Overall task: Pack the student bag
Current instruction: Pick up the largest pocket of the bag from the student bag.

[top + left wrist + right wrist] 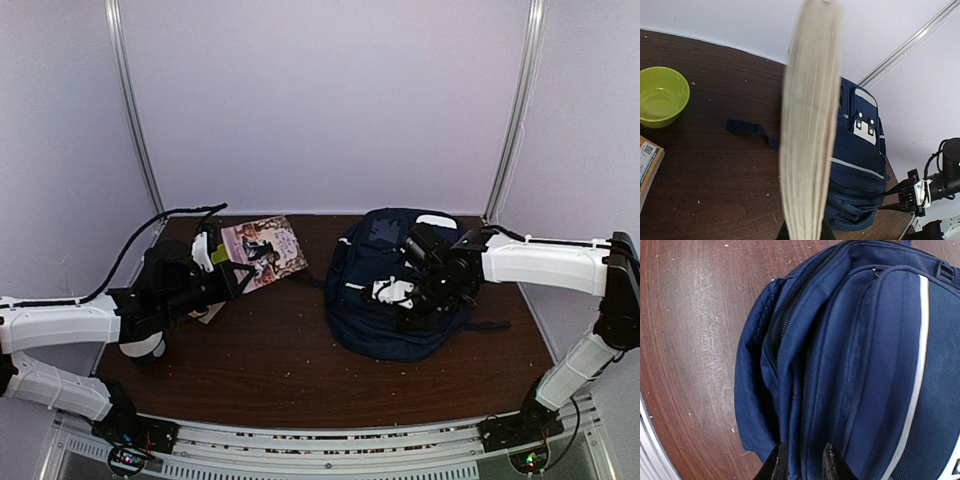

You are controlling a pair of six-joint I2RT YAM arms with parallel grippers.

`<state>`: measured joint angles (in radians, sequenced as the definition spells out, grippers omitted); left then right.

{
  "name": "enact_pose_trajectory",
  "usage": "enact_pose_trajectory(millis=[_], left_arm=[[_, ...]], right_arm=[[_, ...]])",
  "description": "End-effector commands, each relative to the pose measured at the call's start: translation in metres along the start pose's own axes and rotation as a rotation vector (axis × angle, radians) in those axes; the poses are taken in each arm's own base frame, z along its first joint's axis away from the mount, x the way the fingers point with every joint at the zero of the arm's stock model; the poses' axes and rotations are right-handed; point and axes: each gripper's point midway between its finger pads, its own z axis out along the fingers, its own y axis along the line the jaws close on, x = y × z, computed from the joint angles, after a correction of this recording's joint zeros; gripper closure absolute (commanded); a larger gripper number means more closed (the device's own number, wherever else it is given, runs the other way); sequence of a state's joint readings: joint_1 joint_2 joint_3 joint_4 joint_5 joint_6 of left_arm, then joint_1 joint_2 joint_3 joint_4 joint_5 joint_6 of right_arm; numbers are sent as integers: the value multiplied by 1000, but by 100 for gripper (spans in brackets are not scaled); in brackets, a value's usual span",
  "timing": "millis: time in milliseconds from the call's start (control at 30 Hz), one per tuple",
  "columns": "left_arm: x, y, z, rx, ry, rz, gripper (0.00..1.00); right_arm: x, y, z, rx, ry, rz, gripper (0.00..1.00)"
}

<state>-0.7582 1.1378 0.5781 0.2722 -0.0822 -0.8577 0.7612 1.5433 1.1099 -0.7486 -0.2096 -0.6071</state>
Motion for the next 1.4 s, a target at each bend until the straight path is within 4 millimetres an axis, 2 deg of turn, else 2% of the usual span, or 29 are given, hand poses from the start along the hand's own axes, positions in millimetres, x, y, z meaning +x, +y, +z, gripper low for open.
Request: enact_pose_trajectory(millis=[0, 167, 433, 667, 900, 1033, 1133, 1200, 1367], left_arm=[[-18, -14, -4, 59, -62, -17, 100], [-17, -13, -3, 42, -51, 6, 100], [-14, -14, -2, 39, -36, 12, 100], [-12, -12, -2, 33, -30, 16, 100], [-11, -12, -2, 39, -30, 18, 100], [-10, -12, -3, 42, -31, 16, 100], [-9, -13, -4, 48, -35, 6, 100], [-10, -16, -6, 60, -36, -6, 100], [-14, -35, -9, 125, -56, -51, 100]], right_arm=[[-6, 2, 8, 16, 9, -32, 75], [-13, 8, 14, -2, 4, -38, 74], [-12, -3, 32, 41, 59, -23, 69], [-15, -16, 36, 102, 69, 12, 75], [-13, -11, 47, 62, 96, 30, 68], [-13, -14, 50, 74, 108, 41, 78], [-17, -22, 39, 92, 93, 58, 93], [-25, -30, 23, 97, 49, 94, 98], [-51, -63, -33, 103, -122, 236, 100]])
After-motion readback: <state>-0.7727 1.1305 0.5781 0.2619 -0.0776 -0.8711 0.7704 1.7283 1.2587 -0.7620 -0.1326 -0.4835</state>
